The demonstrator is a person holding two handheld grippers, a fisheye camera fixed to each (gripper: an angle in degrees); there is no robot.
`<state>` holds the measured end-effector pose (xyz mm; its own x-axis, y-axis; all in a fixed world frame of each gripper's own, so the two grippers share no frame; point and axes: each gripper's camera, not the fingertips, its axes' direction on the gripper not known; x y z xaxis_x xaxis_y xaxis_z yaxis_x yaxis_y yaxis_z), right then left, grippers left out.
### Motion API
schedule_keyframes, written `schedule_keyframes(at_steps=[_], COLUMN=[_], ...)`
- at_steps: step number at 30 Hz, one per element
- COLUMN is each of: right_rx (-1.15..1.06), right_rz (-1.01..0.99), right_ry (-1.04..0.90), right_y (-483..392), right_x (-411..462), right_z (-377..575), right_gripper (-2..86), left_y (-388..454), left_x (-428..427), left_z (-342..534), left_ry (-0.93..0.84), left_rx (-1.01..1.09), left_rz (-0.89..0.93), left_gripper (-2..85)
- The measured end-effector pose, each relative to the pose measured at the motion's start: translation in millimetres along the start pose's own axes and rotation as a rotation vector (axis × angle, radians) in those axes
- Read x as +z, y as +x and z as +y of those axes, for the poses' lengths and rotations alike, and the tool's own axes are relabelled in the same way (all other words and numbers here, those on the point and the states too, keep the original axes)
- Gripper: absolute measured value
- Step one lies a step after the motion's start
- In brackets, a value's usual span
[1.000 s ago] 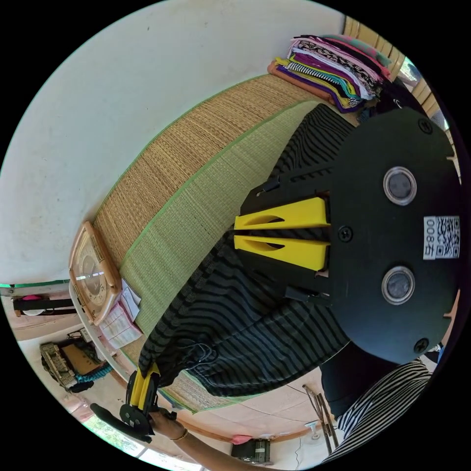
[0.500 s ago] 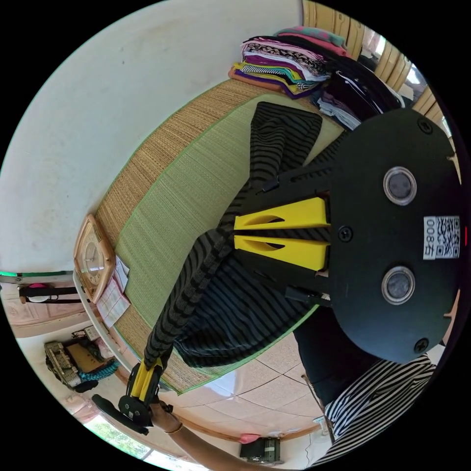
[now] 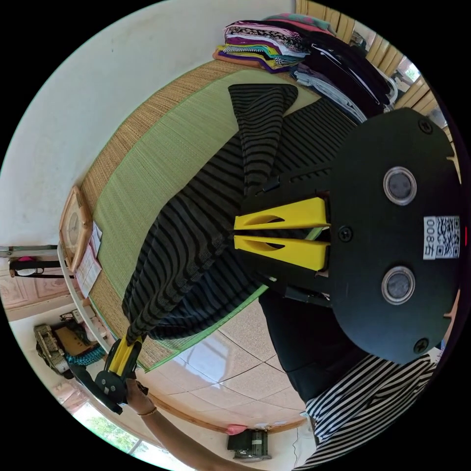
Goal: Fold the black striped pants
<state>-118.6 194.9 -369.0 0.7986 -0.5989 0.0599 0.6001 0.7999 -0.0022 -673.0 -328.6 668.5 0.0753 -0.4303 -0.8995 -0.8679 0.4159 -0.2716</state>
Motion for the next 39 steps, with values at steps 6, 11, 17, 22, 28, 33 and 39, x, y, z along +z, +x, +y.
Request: schedule_keyframes(at_steps=[6,11,17,22,28,33,39], right_rx=[0.024,0.054,0.085,0.029,-0.005,-0.026,-0.018], right_rz=[-0.05,-0.089,-0.126,-0.137,-0.161,-0.171,-0.183], right_ry=[-0.002,0.06,0.116,0.081,-0.035,-0.078,-0.093], right_y=[-12.9,-5.8,4.7,-5.0,-14.4,-11.8,-2.2], right_x=[37.6,45.7,56.3,92.1,154.3,187.0,220.8], right_z=[28.7,39.8,39.5,44.3,47.3,49.0,49.9], right_gripper=[2.1,2.1,2.1,2.1,2.2,2.5,2.9], left_y=[39.7,60.4,68.9,85.5,105.5,115.5,119.4], left_x=[14.8,9.7,12.0,52.5,115.2,148.5,177.7], left_z=[12.3,17.3,13.6,23.6,29.4,30.1,28.6], left_ry=[-0.012,0.04,0.05,-0.021,-0.138,-0.172,-0.191], left_rx=[0.052,0.088,0.112,0.18,0.218,0.224,0.219], left_rz=[-0.084,-0.171,-0.204,-0.167,-0.106,-0.11,-0.137], left_gripper=[1.1,1.0,1.0,1.3,2.7,4.6,6.7])
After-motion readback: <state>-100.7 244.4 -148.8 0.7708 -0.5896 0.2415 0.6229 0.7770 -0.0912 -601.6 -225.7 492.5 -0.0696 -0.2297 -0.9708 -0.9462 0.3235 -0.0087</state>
